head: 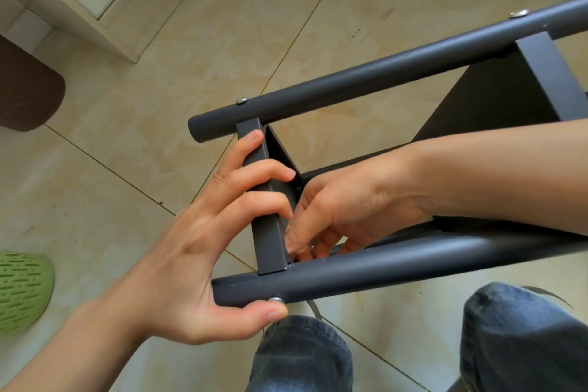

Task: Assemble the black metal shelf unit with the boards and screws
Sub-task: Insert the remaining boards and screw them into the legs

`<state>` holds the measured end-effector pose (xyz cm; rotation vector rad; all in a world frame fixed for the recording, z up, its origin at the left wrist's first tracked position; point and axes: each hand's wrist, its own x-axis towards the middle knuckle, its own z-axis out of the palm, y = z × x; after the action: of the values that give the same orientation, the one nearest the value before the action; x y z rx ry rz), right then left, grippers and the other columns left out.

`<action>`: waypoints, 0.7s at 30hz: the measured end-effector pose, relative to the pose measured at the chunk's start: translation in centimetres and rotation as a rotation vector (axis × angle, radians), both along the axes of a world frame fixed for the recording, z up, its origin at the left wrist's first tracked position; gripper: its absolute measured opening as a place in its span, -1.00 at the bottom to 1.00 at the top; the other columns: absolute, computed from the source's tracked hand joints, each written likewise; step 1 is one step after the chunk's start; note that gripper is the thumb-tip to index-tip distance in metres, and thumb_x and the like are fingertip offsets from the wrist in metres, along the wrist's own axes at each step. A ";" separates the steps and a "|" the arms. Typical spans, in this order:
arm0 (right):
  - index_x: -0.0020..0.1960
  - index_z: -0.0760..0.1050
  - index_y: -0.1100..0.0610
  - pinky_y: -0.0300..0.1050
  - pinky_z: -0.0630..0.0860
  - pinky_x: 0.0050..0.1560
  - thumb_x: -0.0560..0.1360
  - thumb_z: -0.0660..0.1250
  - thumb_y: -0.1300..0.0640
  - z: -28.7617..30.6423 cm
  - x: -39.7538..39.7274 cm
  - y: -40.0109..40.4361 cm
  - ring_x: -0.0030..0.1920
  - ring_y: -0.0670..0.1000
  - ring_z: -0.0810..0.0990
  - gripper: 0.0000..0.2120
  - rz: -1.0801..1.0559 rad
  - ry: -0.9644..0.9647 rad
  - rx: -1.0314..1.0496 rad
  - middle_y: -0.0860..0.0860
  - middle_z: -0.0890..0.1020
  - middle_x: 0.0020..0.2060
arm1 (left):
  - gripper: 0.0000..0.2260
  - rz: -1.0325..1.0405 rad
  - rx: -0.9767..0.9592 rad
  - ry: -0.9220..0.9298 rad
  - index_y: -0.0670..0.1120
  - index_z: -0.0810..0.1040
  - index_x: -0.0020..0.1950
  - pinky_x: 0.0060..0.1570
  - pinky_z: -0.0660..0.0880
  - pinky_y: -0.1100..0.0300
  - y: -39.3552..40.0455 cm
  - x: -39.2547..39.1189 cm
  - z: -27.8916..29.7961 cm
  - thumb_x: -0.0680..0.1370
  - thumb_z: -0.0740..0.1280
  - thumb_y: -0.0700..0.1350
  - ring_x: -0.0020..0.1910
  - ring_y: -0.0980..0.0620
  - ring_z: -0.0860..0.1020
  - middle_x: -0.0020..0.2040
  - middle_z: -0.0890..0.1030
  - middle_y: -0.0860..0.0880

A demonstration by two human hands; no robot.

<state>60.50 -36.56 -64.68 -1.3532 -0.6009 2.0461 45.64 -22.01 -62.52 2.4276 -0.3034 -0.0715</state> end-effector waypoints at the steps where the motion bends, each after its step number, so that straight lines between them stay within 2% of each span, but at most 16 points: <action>1: -0.28 0.58 0.13 -0.20 0.47 -0.21 0.54 0.33 0.17 0.0 0.0 0.0 -0.33 -0.07 0.53 -0.77 0.003 -0.015 0.001 0.02 0.59 -0.35 | -0.48 -0.001 0.001 -0.001 -0.01 0.41 0.25 0.51 0.14 0.09 0.0 0.0 0.0 0.36 0.41 0.14 0.63 -0.20 0.02 0.45 0.35 0.02; 5: -0.16 0.60 0.15 -0.18 0.50 -0.14 0.56 0.33 0.14 0.1 0.0 -0.3 -0.26 -0.05 0.54 -0.84 0.005 -0.003 0.017 0.03 0.59 -0.29 | -0.49 -0.002 0.003 -0.004 -0.01 0.43 0.25 0.51 0.12 0.11 0.1 -0.1 -0.2 0.38 0.41 0.15 0.63 -0.19 0.01 0.47 0.34 0.03; 10: 0.10 0.58 0.19 -0.02 0.50 0.14 0.59 0.30 0.10 1.0 0.8 -1.0 0.01 0.07 0.53 -0.82 0.053 -0.045 0.050 0.12 0.58 -0.01 | -0.50 0.007 0.021 -0.010 -0.01 0.45 0.27 0.53 0.10 0.13 0.1 -0.3 -0.1 0.41 0.43 0.15 0.64 -0.12 -0.03 0.55 0.28 0.05; 13: 0.09 0.59 0.13 -0.13 0.54 0.10 0.61 0.27 0.13 2.5 1.2 -1.7 0.02 0.02 0.57 -0.85 0.078 -0.093 0.093 0.12 0.60 0.01 | -0.50 0.029 0.027 0.000 -0.01 0.46 0.29 0.53 0.09 0.20 0.2 -0.4 0.1 0.43 0.43 0.17 0.64 -0.07 -0.06 0.59 0.23 0.08; 15: 0.18 0.59 0.09 -0.12 0.55 0.14 0.62 0.26 0.12 3.9 1.4 -2.5 0.05 0.02 0.60 -0.80 0.097 -0.161 0.093 0.12 0.64 0.08 | -0.51 0.049 0.030 0.003 0.05 0.46 0.29 0.54 0.10 0.19 0.2 -0.5 0.3 0.43 0.44 0.17 0.64 -0.01 -0.08 0.61 0.18 0.13; 17: 0.25 0.57 0.01 -0.10 0.57 0.15 0.62 0.26 0.08 5.6 1.2 -3.1 0.04 -0.03 0.64 -0.76 0.146 -0.300 0.076 0.03 0.67 0.09 | -0.52 0.075 0.029 0.013 0.12 0.45 0.30 0.48 0.11 0.11 0.0 -0.8 0.5 0.43 0.44 0.18 0.64 0.05 -0.10 0.63 0.11 0.19; 20: 0.18 0.60 0.04 -0.25 0.50 -0.06 0.63 0.22 0.02 8.0 -0.3 -3.8 -0.13 -0.14 0.63 -0.76 0.304 -0.704 0.124 -0.09 0.67 -0.17 | -0.52 0.124 0.019 0.035 0.23 0.40 0.34 0.43 0.12 0.09 -0.4 -1.5 0.7 0.45 0.42 0.21 0.62 0.14 -0.11 0.62 0.04 0.27; 21: 0.19 0.59 0.07 -0.26 0.47 -0.11 0.63 0.22 0.02 8.4 -0.9 -4.1 -0.15 -0.12 0.61 -0.75 0.337 -0.811 0.142 -0.10 0.65 -0.19 | -0.51 0.145 0.016 0.044 0.28 0.38 0.37 0.43 0.13 0.09 -0.6 -1.8 0.8 0.46 0.40 0.23 0.62 0.18 -0.10 0.62 0.02 0.29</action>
<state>59.62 -40.67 -56.23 -2.0949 -1.3643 1.5738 43.82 -22.60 -61.74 2.4528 -0.1064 -0.0626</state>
